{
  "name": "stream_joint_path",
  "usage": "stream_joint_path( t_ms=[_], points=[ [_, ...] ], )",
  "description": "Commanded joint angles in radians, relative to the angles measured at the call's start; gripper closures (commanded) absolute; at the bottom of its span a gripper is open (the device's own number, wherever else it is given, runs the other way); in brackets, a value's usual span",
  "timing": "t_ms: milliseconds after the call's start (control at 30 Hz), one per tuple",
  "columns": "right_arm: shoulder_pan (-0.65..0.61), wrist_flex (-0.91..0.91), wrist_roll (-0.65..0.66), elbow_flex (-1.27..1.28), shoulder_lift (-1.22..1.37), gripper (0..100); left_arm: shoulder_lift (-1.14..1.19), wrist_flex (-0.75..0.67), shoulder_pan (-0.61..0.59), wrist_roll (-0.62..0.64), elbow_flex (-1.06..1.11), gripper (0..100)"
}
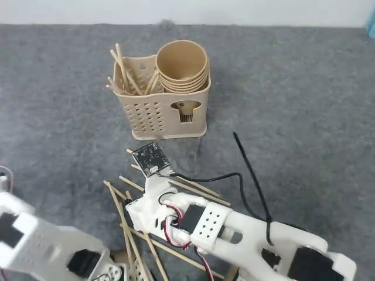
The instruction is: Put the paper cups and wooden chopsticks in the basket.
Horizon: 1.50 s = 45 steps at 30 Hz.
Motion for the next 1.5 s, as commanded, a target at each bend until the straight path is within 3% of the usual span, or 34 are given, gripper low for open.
stream_joint_path(
  t_ms=[0,467,567,767,933,1300,1467],
  points=[
    [-0.01,-0.061,-0.005,-0.005,0.016,81.6,0.021,0.028,0.012,0.005,-0.058,72],
    [-0.015,-0.165,0.0,-0.009,0.13,81.6,-0.038,0.054,0.014,0.005,-0.031,72],
    [-0.024,-0.191,0.068,-0.011,0.17,82.1,-0.106,0.052,0.011,0.005,0.002,72],
    [-0.03,-0.315,0.101,-0.014,0.254,98.2,-0.213,0.057,-0.02,0.005,0.025,72],
    [-0.03,-0.351,0.176,-0.015,0.292,95.2,-0.235,0.057,-0.031,0.005,0.024,72],
    [-0.031,-0.337,0.183,-0.028,0.283,92.1,-0.236,0.058,-0.037,0.005,-0.004,72],
    [-0.031,-0.168,0.183,-0.029,0.133,92.1,-0.236,0.057,-0.032,0.005,-0.012,72]
  ],
)
